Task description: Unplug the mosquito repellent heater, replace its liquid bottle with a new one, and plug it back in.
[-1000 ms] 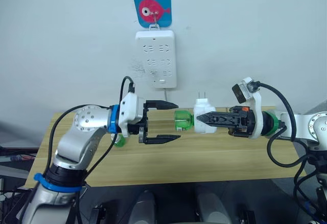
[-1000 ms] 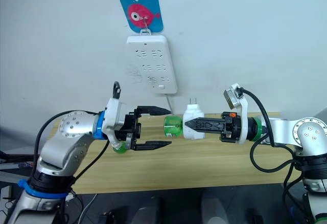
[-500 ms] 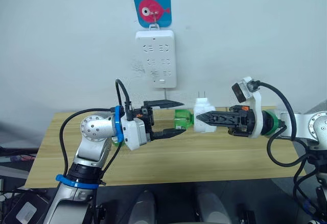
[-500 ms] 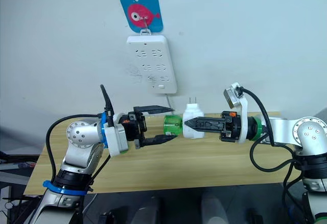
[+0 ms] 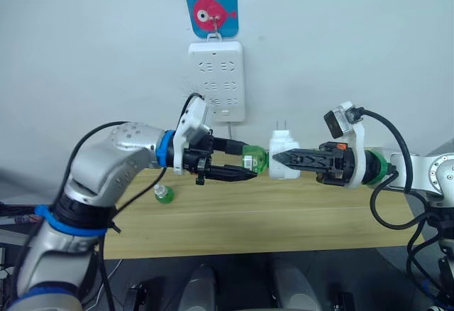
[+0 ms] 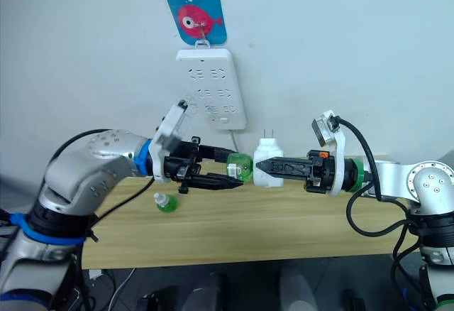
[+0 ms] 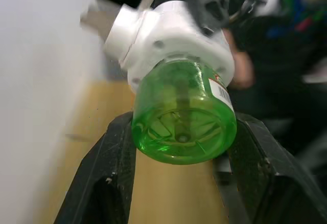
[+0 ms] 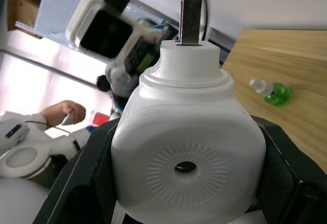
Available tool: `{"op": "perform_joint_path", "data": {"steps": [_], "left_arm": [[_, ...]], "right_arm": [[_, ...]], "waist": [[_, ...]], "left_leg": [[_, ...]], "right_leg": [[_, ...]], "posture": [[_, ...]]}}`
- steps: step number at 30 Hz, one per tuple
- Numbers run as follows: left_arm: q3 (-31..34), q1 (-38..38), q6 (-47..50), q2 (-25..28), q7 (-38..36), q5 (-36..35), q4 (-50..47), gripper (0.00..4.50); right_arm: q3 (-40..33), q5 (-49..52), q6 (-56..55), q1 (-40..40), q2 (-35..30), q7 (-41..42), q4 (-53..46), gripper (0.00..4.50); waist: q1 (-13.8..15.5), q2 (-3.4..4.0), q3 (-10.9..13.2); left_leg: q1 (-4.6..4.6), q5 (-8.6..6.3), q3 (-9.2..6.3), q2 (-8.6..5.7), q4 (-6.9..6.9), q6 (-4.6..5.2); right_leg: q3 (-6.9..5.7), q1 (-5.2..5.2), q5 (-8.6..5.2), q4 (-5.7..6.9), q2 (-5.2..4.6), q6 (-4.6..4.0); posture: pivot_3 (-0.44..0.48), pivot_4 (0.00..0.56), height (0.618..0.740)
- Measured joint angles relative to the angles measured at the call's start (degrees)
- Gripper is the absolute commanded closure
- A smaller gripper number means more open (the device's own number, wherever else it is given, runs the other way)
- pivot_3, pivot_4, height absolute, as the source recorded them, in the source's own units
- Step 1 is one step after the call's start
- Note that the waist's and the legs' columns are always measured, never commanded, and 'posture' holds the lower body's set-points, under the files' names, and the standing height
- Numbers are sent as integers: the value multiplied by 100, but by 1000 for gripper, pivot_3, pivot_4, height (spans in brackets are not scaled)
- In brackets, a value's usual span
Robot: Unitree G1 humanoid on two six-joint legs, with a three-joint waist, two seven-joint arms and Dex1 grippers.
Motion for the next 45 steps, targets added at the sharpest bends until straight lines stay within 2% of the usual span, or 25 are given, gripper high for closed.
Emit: {"op": "perform_joint_path", "data": {"steps": [2, 4, 9, 11, 15, 18, 23, 26, 28, 32, 36, 45], "left_arm": [[103, -115, 837, -1, 148, -467, 126, 2287], [206, -132, 1283, -91, 333, -738, 223, 2287], [266, 27, 1233, -103, 348, -678, 54, 2287], [282, 133, 949, -114, 330, -504, -68, 1567], [362, 873, -771, 54, -194, 609, -447, 392], [344, 1340, -1960, 27, -468, 1341, -592, 381], [395, 1967, -4855, -835, -23, 2952, 25, 381], [494, 1981, -6125, -1172, 197, 3406, 320, 381], [507, 2018, -6657, -1211, 195, 3500, 453, 381], [490, 2080, -7097, -1263, 21, 3367, 491, 381], [375, 2231, -7259, -1047, -451, 3117, 499, 381], [327, 1851, -7404, -1427, -384, 3073, 709, 381]], "right_arm": [[28, 0, -4, 16, -1, 5, -61, 1487], [30, -1, -20, 38, -9, 4, -68, 1487], [42, -1, -7, 99, -31, 13, -125, 1487], [41, -1, -16, 100, -44, 17, -113, 1487], [38, -7, 41, 205, -200, 19, -94, 1487], [39, -7, 43, 211, -204, 22, -93, 1487], [38, -7, 42, 213, -205, 27, -94, 1487], [39, -6, 40, 213, -204, 27, -94, 1487], [39, -7, 39, 213, -204, 26, -94, 1487], [39, -7, 39, 210, -202, 26, -94, 1487], [39, -7, 46, 204, -200, 28, -92, 1487], [44, -7, 49, 145, -194, 29, -91, 1487]], "waist": [[-22, 2, 5], [-26, 3, 16], [-21, 7, 51], [-12, 6, 56], [1, 11, 62], [51, 9, 68], [106, 2, 73], [138, -1, 74], [146, -1, 74], [149, -1, 74], [127, 0, 74], [69, 0, 74]], "left_leg": [[0, 0, 0, 2, 0, 1], [0, -1, 0, 3, 0, 1], [1, 0, 8, 5, 2, 0], [0, 0, 10, 4, 2, -1], [1, 2, 25, 8, -3, -3], [-2, 0, 25, 7, -2, 0], [-11, -1, 25, 2, 20, 1], [-15, -1, 28, 0, 30, 1], [-14, -2, 28, 1, 30, 3], [-14, -2, 25, 2, 30, 4], [-13, -3, 25, 2, 30, 4], [-14, -5, 23, 2, 32, 9]], "right_leg": [[0, -1, 0, -1, 0, 0], [0, -2, 0, -2, 0, -1], [6, -3, 0, -1, 0, -1], [8, -3, 0, -2, -1, -1], [17, -6, 0, -8, -2, -2], [17, -7, 1, -7, -3, -2], [18, -4, 8, -9, -9, 0], [22, -4, 15, -10, -10, 4], [22, -4, 16, -8, -10, 4], [19, -4, 16, -6, -8, 4], [18, -4, 16, -6, -8, 4], [16, -2, 17, -7, -7, 4]], "posture": [[-100, 223, 734], [-100, 223, 734], [-100, 227, 734], [-97, 228, 734], [-96, 227, 734], [-101, 227, 734], [-101, 227, 734], [-100, 226, 734], [-100, 226, 734], [-98, 223, 734], [-102, 219, 734], [-112, 218, 734]]}}
